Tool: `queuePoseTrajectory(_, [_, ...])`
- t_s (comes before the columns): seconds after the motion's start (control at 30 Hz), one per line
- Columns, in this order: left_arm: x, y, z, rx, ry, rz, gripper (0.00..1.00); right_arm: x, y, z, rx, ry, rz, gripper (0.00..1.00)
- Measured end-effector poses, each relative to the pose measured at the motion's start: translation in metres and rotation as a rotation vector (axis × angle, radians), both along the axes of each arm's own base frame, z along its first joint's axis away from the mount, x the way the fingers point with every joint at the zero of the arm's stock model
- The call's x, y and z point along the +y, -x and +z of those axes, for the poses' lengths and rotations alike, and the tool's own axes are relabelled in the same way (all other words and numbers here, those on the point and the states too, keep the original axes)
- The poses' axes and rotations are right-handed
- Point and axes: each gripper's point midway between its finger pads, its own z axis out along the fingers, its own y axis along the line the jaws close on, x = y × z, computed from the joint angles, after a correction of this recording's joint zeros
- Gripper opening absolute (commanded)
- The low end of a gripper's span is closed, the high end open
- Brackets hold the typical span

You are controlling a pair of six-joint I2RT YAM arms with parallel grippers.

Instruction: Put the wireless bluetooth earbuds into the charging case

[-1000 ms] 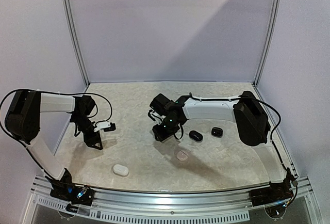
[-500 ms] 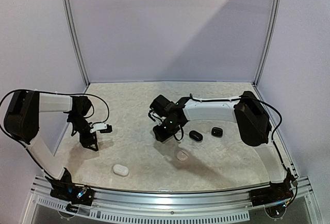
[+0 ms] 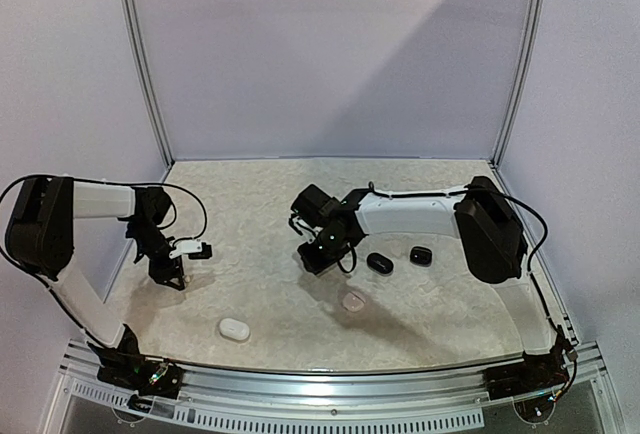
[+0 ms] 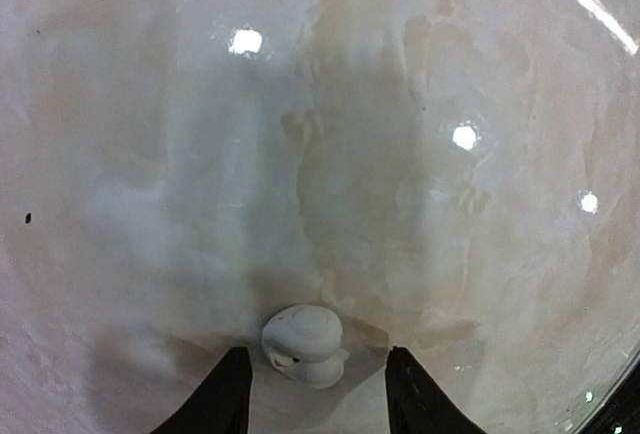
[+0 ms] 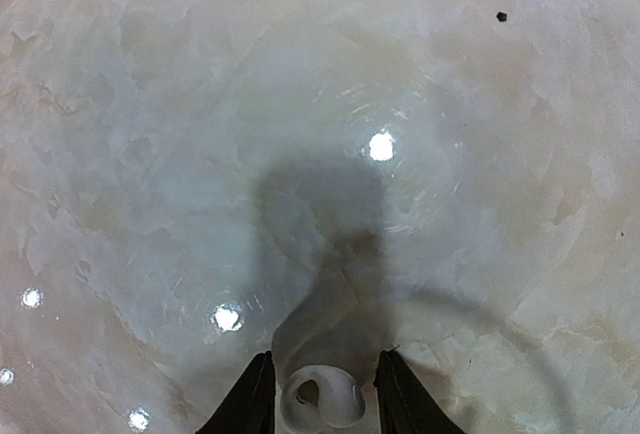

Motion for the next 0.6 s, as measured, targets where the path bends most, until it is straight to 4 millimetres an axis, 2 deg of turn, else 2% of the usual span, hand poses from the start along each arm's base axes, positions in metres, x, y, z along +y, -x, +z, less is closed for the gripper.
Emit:
queuePoseTrajectory(0.3, [0.0, -0.005, -0.001, -0.025, 0.007, 0.01, 0.28, -0.008, 0.004, 0.0, -0.002, 0.011, -0.028, 0.3])
queuePoseTrajectory(0.47, [-0.004, -0.004, -0.001, -0.025, 0.032, 0.026, 0.22, -0.011, 0.004, -0.001, -0.003, 0.008, -0.054, 0.26])
queuePoseTrajectory(0.6, [-0.014, 0.004, -0.001, -0.014, 0.058, 0.033, 0.2, -0.02, 0.004, 0.0, -0.012, 0.012, -0.105, 0.27])
